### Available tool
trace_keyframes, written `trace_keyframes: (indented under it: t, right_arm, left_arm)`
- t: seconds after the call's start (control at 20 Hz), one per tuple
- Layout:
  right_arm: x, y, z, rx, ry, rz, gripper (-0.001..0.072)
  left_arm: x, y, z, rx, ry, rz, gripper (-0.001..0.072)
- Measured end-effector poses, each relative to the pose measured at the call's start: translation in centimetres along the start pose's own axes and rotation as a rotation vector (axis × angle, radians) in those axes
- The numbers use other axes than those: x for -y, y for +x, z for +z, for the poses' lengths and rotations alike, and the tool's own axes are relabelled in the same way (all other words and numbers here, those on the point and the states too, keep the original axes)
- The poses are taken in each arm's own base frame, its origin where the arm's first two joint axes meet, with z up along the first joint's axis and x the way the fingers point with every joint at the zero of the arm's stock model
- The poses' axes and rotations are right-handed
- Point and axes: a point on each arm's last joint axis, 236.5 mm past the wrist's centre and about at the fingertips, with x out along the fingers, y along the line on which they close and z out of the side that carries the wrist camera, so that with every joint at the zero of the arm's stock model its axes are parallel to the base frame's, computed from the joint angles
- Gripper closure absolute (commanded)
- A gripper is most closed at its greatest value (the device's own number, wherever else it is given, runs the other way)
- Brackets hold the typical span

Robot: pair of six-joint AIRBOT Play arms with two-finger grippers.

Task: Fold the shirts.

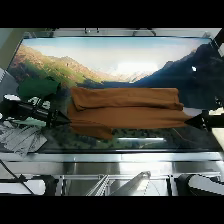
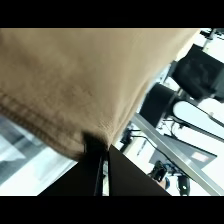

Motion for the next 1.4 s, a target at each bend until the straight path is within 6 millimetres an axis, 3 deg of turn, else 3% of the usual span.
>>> trace_keyframes:
  t: [0.2, 0.35, 0.5, 0.75, 1.0, 1.05, 1.1, 1.15, 1.2, 1.3, 1.4]
  right_arm:
    - [-2.6, -0.4, 2.0, 0.089, -0.026, 0.090, 0.0692]
    - [-4.6, -0.4, 5.3, 0.198, -0.069, 0.133, 0.0692]
    - [-5.2, 0.7, 9.0, 0.276, -0.094, 0.120, 0.0692]
    - [-3.8, 4.1, 14.0, 0.316, -0.080, 0.086, 0.0690]
    - [-2.9, 7.7, 15.9, 0.308, -0.121, 0.076, 0.0690]
    - [-2.8, 8.2, 16.0, 0.305, -0.131, 0.073, 0.0690]
    - [-2.7, 8.4, 16.1, 0.303, -0.140, 0.070, 0.0678]
    - [-2.7, 8.6, 16.1, 0.302, -0.145, 0.071, 0.0489]
    - [-2.7, 8.7, 16.1, 0.300, -0.154, 0.070, 0.0319]
    - [-3.1, 8.3, 16.0, 0.289, -0.181, 0.071, 0.0315]
    - [-3.4, 6.7, 16.3, 0.282, -0.215, 0.047, 0.0104]
  left_arm:
    - [3.2, -0.1, 1.1, 0.011, 0.089, -0.008, 0.0680]
    - [5.5, -1.5, 4.0, 0.061, 0.157, 0.021, 0.0680]
    - [6.7, -3.3, 8.0, 0.119, 0.173, 0.040, 0.0680]
    - [6.0, -4.0, 14.5, 0.143, 0.147, 0.051, 0.0684]
    - [3.6, -2.3, 19.3, 0.131, 0.125, 0.062, 0.0692]
    - [3.2, -2.0, 20.0, 0.129, 0.124, 0.066, 0.0624]
    - [2.9, -1.8, 20.7, 0.132, 0.131, 0.069, 0.0431]
    - [2.9, -1.7, 21.3, 0.139, 0.140, 0.072, 0.0361]
    - [3.0, -1.7, 21.8, 0.145, 0.151, 0.075, 0.0360]
    - [3.7, -2.4, 22.4, 0.168, 0.181, 0.081, 0.0360]
    - [4.6, -3.7, 22.7, 0.212, 0.209, 0.088, 0.0360]
